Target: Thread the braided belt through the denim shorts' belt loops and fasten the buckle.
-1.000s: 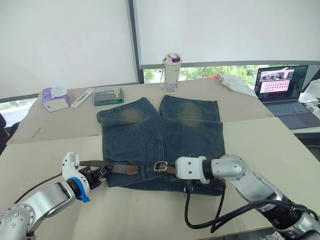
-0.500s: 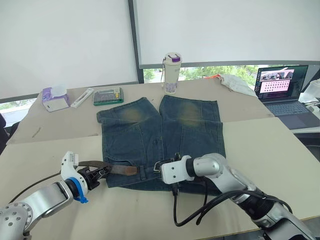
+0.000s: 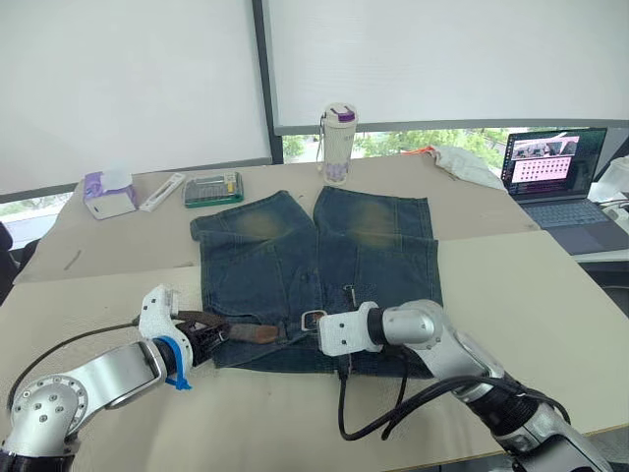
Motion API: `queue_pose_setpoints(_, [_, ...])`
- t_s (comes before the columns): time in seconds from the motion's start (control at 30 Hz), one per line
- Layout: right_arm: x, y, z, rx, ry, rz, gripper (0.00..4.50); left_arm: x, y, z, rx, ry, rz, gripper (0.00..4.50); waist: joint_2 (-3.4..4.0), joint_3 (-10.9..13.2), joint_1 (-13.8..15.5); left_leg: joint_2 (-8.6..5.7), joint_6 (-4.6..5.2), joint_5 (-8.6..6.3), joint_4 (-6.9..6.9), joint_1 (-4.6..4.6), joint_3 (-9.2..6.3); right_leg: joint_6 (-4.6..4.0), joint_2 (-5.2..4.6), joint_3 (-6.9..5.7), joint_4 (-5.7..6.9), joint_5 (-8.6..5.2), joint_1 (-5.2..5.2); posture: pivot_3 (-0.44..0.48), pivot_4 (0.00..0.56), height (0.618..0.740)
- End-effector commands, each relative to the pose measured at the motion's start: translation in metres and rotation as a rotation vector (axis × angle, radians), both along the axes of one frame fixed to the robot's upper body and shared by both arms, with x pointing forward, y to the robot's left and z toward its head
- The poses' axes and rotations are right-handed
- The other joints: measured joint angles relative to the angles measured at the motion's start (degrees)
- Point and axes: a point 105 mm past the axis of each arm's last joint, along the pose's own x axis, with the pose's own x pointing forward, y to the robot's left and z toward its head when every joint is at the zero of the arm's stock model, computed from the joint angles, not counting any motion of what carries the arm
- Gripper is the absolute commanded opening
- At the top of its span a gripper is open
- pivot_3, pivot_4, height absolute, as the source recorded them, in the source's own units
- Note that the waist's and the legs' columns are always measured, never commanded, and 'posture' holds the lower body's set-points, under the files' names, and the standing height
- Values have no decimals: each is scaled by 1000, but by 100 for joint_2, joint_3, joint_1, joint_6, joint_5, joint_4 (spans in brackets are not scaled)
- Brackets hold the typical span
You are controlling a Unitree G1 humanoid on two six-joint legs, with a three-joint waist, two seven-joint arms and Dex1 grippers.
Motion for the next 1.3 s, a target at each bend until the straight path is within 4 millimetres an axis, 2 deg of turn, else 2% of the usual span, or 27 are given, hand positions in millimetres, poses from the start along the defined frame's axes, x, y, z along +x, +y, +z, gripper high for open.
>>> queue_pose_setpoints(0.03, [2, 0, 19, 51, -41, -15, 42, 3, 3, 6, 27, 2, 18, 0, 0, 0, 0, 0, 0, 0, 0, 0, 0, 0, 0, 0, 0, 0, 0, 0, 150, 740])
queue_pose_setpoints(0.13, [4, 0, 24, 57, -63, -31, 42, 5, 4, 5, 30, 15, 37, 0, 0, 0, 11, -1, 0, 0, 0, 0, 1, 0, 0, -1, 0, 0, 0, 0, 150, 740])
queue_pose_setpoints(0.4, [0, 10, 28, 14, -171, 39, 42, 5, -12, -1, 41, 57, 31, 0, -1, 0, 15, -4, -2, 2, 1, 2, 2, 0, 0, 0, 0, 1, 1, 0, 150, 740])
queue_pose_setpoints(0.63, [1, 12, 26, 14, -210, 37, 42, 4, -1, -5, 95, 99, 66, 0, -1, 0, 1, -4, -6, 4, 0, 4, 2, -1, 4, 0, 1, 1, 0, 0, 150, 740])
queue_pose_setpoints(0.9, [6, 10, 19, 31, -233, -8, 42, -3, -1, -7, 60, 85, -158, 0, 0, 0, -41, -13, -10, 6, -2, 8, 4, -3, 11, -1, 3, 1, 0, 0, 150, 740])
queue_pose_setpoints(1.03, [19, -3, -2, -5, -222, -109, 42, 9, -16, 5, -33, 16, -172, 0, 0, 0, -3, -14, -10, 6, -2, 8, 2, -3, 6, -3, 2, 1, 1, 0, 150, 740])
queue_pose_setpoints(1.1, [31, -12, -5, -11, -246, -187, 42, 18, -18, 6, -40, 23, -150, 0, -2, -1, 33, -15, -9, 6, 0, 8, 1, -2, -1, -4, 2, 1, 4, 0, 150, 740])
queue_pose_setpoints(1.2, [50, -23, -3, -27, -294, -271, 42, 44, -18, 7, -70, 37, -76, 0, -5, -2, 52, -17, -11, 7, 1, 8, 1, -6, -1, -4, 4, 4, 5, 0, 150, 740])
queue_pose_setpoints(1.3, [68, -36, 0, -37, -330, -352, 42, 75, -17, 5, -20, 1, -47, 0, -7, -4, 69, -39, -15, 11, 2, 8, 4, -8, -5, -13, 4, 7, 10, 0, 150, 740])
